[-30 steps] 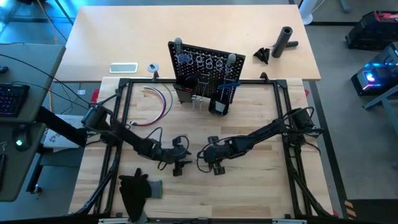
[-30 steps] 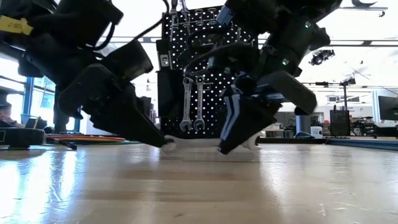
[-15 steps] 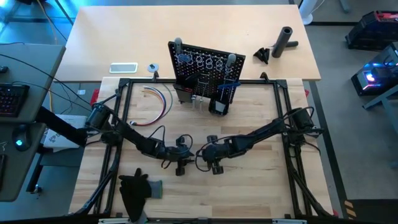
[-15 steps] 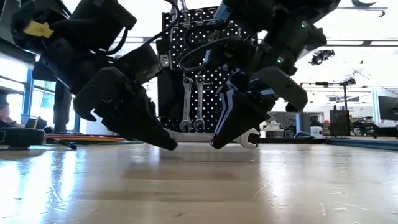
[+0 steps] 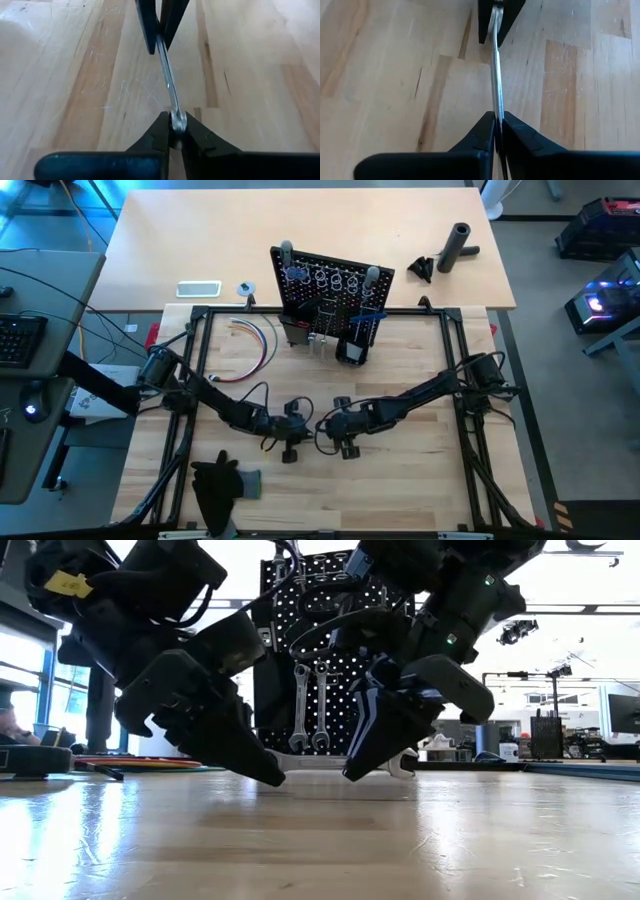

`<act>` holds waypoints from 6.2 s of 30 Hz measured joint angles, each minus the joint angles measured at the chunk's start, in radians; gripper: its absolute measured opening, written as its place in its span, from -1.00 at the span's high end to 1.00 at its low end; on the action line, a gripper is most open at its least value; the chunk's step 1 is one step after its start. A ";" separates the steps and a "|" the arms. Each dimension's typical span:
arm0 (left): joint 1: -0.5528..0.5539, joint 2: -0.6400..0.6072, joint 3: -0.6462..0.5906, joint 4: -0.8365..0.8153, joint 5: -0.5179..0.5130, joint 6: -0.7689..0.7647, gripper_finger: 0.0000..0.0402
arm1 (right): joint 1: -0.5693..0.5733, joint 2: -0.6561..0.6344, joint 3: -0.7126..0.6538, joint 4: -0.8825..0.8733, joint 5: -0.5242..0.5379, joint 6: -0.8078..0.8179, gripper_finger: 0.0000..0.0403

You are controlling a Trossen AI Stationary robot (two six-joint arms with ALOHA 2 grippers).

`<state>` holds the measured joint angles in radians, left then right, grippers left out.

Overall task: Hang tools onto peg board
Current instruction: Hang the wrench on the black pegboard

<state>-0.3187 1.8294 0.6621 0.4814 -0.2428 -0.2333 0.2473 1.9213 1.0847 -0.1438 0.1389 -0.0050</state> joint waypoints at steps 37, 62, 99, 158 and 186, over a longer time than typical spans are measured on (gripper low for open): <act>0.109 -0.001 0.000 0.573 0.369 -0.493 0.93 | 0.415 -0.198 0.000 -0.240 0.965 -0.310 0.28; 0.121 -0.001 0.043 0.604 0.396 -0.573 0.92 | 0.409 -0.130 -0.001 -0.208 1.196 -0.326 0.85; 0.142 -0.001 0.042 0.713 0.428 -0.559 0.68 | 0.408 -0.131 -0.001 -0.183 1.275 -0.359 0.93; -0.019 -0.002 0.037 0.031 0.111 0.028 0.29 | -0.336 -0.345 -0.185 0.196 0.087 0.163 0.97; -0.055 -0.002 0.037 0.027 0.079 0.062 0.29 | -0.339 -0.687 -0.255 -0.109 0.108 0.088 0.97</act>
<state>-0.3739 1.8278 0.6991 0.5087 -0.1641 -0.1714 -0.0917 1.2341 0.8293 -0.2524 0.2467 0.0831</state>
